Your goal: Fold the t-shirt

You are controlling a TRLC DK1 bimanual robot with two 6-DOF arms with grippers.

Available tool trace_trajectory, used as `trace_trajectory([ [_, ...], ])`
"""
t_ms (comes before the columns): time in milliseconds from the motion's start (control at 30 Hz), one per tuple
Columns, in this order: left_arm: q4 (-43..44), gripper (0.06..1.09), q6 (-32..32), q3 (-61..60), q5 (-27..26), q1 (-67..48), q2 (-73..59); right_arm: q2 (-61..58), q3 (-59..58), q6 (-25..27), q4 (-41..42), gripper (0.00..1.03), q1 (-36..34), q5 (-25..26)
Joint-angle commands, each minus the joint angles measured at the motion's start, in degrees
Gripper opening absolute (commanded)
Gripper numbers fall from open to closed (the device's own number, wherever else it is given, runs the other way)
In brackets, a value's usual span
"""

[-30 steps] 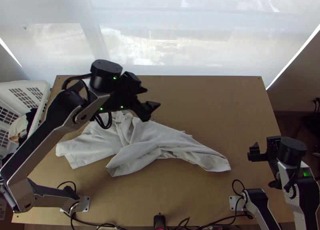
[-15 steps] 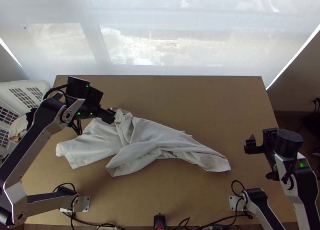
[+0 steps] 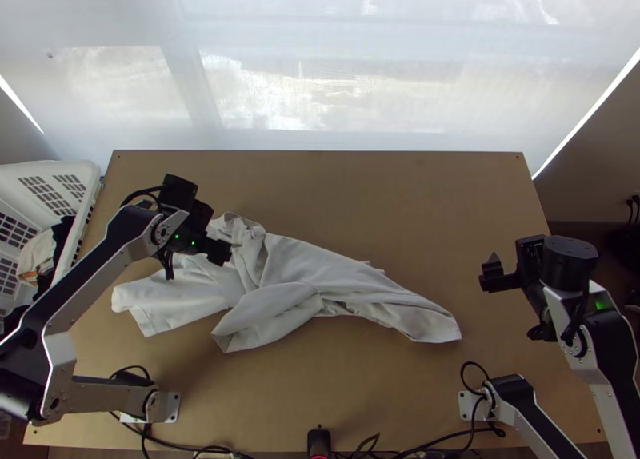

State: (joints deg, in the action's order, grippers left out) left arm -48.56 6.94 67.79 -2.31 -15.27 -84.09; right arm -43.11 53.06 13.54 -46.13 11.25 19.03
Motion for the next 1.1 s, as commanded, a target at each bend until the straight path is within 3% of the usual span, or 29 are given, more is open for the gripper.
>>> trace_trajectory([
  [0, 2.5, 0.99, -0.2, -0.5, -0.2, -1.3, -6.5, -0.5, 1.1, 0.5, -1.2, 0.98, 0.6, 0.0],
  [500, 4.7, 0.99, -1.1, 7.6, -0.2, -5.2, -18.0, 0.5, 0.8, 1.4, -2.7, 0.98, -0.1, 0.3],
  [567, 4.7, 0.91, -0.7, 8.4, -0.2, -5.3, -19.4, 0.5, 0.8, 1.6, -2.7, 0.98, -0.1, 0.4],
  [700, 4.6, 0.60, -0.8, 9.8, -0.9, -5.7, -20.4, 0.5, 0.6, 1.8, -2.7, 0.98, -0.3, 0.5],
  [767, 4.7, 0.39, -1.0, 10.5, -1.3, -5.7, -20.4, 0.4, 0.5, 1.8, -2.4, 0.98, -0.2, 0.5],
  [833, 4.6, 0.25, -1.1, 11.6, -3.1, -5.7, -20.1, 0.1, 0.5, 1.8, -2.2, 0.98, -0.2, 0.5],
  [867, 4.2, 0.11, -0.9, 12.5, -3.8, -5.7, -20.2, 0.0, 0.4, 1.8, -1.9, 0.98, -0.2, 0.5],
  [1067, 0.0, 0.09, -1.8, 22.4, -9.6, -8.0, -19.3, -0.9, 0.5, 2.0, -1.0, 0.98, 0.0, 0.5],
])
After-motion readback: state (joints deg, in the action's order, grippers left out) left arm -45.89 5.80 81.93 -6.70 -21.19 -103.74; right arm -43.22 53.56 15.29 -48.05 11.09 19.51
